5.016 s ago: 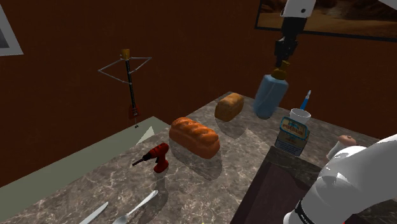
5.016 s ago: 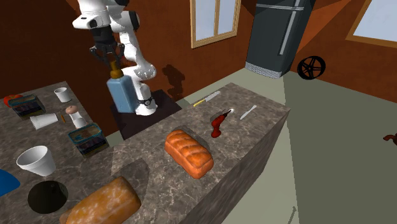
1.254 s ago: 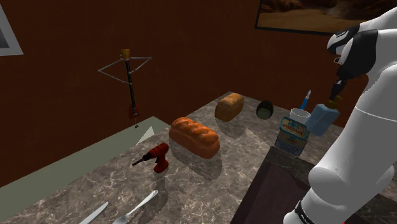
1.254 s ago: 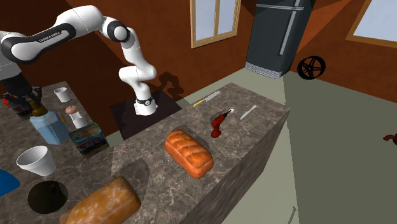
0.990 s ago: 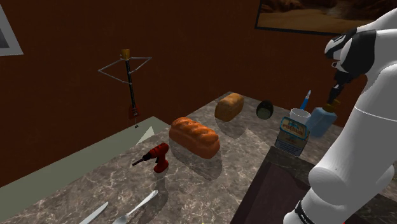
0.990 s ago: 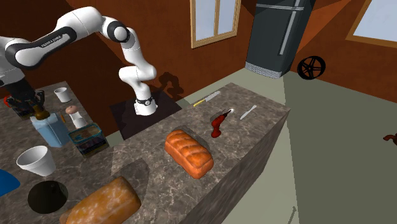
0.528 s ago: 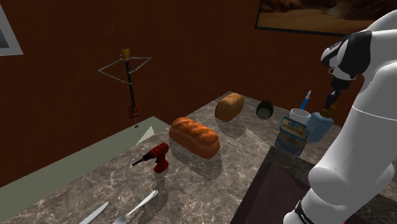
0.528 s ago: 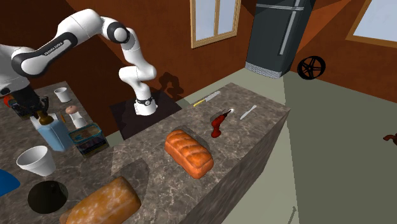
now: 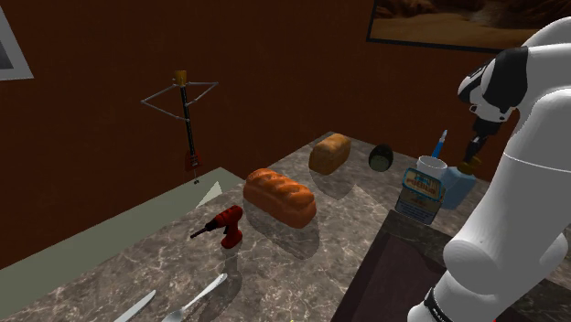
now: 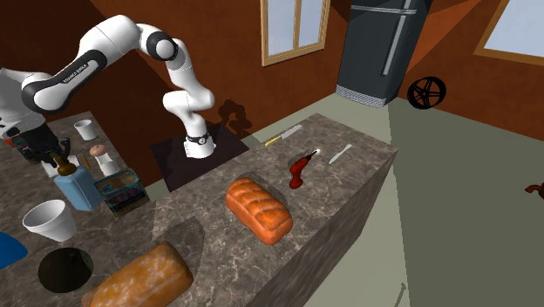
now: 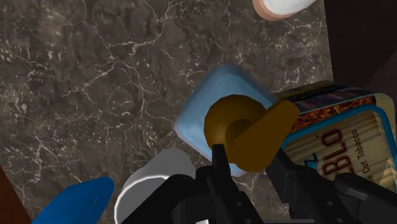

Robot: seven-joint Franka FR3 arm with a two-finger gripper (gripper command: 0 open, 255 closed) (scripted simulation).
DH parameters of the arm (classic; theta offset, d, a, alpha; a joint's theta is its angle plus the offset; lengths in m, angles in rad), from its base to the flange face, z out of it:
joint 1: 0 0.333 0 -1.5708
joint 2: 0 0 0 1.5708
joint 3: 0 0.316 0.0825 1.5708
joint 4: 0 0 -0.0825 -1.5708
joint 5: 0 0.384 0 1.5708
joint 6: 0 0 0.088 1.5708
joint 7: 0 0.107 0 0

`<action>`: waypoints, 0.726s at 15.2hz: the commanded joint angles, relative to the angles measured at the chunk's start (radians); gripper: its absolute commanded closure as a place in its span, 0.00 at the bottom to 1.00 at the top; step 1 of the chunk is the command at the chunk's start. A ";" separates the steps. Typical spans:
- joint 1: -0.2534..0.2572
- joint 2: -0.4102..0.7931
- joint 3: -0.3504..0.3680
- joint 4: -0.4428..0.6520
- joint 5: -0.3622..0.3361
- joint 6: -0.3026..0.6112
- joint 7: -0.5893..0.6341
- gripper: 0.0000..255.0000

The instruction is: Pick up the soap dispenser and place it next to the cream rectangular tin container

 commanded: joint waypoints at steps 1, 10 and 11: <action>0.000 0.001 0.000 -0.001 0.000 0.001 0.000 1.00; 0.004 -0.012 -0.003 0.023 -0.012 -0.030 0.008 0.00; 0.007 -0.022 -0.006 0.049 -0.023 -0.061 0.016 0.00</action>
